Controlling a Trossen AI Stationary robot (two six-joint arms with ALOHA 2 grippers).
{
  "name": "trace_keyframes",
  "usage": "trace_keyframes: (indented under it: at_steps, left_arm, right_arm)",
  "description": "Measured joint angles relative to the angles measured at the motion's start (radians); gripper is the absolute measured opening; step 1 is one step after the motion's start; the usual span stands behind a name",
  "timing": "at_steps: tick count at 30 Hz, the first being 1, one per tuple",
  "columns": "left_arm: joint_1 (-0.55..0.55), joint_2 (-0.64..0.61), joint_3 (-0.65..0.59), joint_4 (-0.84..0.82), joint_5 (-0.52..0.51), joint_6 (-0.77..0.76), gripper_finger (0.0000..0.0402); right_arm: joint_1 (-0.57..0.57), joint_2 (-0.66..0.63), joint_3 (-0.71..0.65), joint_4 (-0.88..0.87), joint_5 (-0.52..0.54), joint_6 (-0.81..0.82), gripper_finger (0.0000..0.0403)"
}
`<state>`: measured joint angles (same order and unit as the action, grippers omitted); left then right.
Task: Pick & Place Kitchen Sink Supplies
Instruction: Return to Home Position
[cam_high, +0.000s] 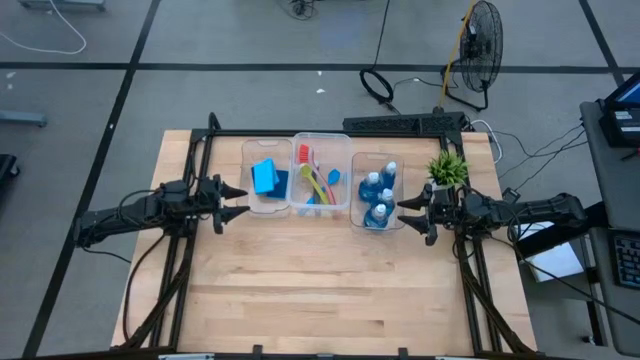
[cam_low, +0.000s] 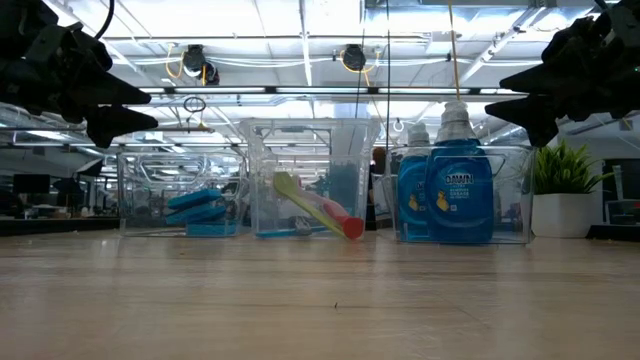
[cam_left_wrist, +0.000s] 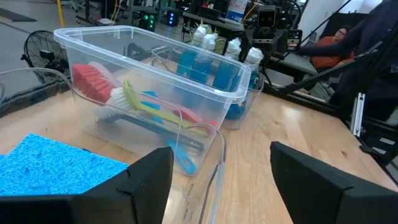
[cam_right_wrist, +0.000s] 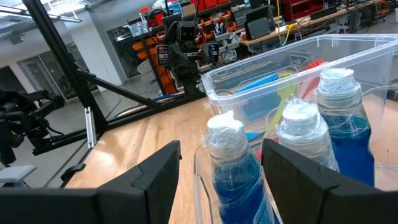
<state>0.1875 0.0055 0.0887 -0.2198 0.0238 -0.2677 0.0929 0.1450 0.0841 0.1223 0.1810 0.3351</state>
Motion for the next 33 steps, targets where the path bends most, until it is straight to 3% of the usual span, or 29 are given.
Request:
trace_keyframes:
  at_steps: [10, 23, 33]
  left_arm:
    - [0.0, 0.0, 0.0, 0.0, 0.0, -0.001, 0.0248]
    - [0.0, 0.0, 0.0, 0.0, 0.0, -0.001, 0.0268]
    - [0.0, 0.0, 0.0, 0.0, 0.0, -0.003, 0.0251]
  right_arm:
    - [0.0, 0.0, 0.0, 0.0, 0.0, 0.0, 0.0212]
    - [0.0, 0.0, 0.0, 0.0, 0.0, 0.0, 0.0212]
    - [0.0, 0.0, 0.0, 0.0, 0.0, 0.0, 0.0212]
